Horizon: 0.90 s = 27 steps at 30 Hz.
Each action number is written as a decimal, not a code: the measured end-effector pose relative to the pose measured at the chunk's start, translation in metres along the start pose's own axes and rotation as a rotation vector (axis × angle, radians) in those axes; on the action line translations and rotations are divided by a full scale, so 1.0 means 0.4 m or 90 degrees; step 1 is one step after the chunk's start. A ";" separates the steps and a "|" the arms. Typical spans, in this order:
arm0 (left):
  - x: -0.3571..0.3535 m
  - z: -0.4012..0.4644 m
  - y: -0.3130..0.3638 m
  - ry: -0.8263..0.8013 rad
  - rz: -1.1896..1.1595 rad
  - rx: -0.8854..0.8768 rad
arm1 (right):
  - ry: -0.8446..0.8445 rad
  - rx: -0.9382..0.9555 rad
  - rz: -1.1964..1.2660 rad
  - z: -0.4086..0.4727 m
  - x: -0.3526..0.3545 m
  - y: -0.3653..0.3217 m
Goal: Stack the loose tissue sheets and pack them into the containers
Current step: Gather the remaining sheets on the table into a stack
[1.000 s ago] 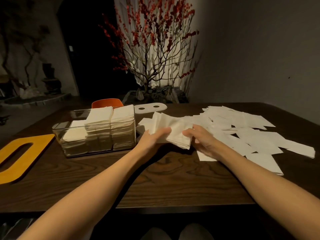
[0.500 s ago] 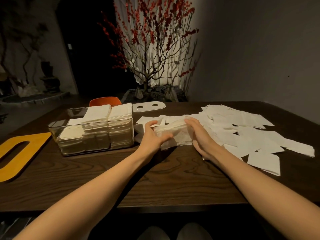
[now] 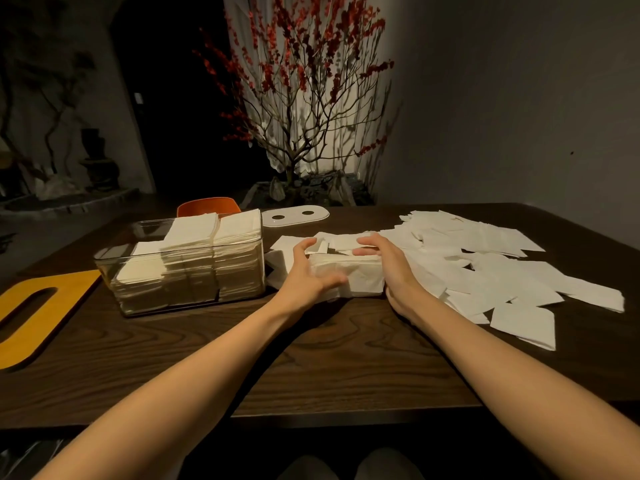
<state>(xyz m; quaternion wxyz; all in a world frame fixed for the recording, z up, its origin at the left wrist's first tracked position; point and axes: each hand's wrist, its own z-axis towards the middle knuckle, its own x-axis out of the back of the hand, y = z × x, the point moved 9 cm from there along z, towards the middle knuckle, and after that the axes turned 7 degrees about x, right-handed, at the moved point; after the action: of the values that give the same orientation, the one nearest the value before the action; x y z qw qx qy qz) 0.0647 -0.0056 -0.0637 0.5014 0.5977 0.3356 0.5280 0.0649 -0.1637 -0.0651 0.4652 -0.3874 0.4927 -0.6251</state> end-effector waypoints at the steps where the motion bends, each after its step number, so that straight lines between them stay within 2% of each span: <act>1: -0.006 0.004 0.001 -0.001 0.001 0.008 | -0.011 0.002 0.010 -0.001 -0.008 -0.002; 5: -0.001 0.013 -0.005 0.038 -0.042 0.027 | -0.010 -0.005 0.113 -0.004 -0.006 -0.006; 8: 0.008 0.012 -0.012 0.066 -0.062 0.021 | -0.015 -0.006 0.124 -0.003 0.003 -0.001; 11: 0.004 0.002 -0.009 0.041 -0.046 0.018 | -0.025 -0.003 0.097 -0.013 -0.001 -0.003; 19: -0.013 -0.011 -0.018 0.004 -0.114 0.043 | -0.023 0.050 -0.071 -0.008 -0.010 -0.007; 24: -0.030 -0.019 0.009 -0.026 -0.095 -0.010 | -0.021 0.037 -0.007 -0.009 -0.008 -0.010; 27: -0.019 -0.043 0.043 0.000 -0.014 -0.115 | 0.005 0.036 -0.004 -0.009 0.006 -0.008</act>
<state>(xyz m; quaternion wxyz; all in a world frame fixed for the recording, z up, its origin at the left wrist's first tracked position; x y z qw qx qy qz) 0.0441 -0.0131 -0.0504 0.5589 0.5461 0.2929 0.5510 0.0602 -0.1650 -0.0625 0.4720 -0.3732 0.4755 -0.6417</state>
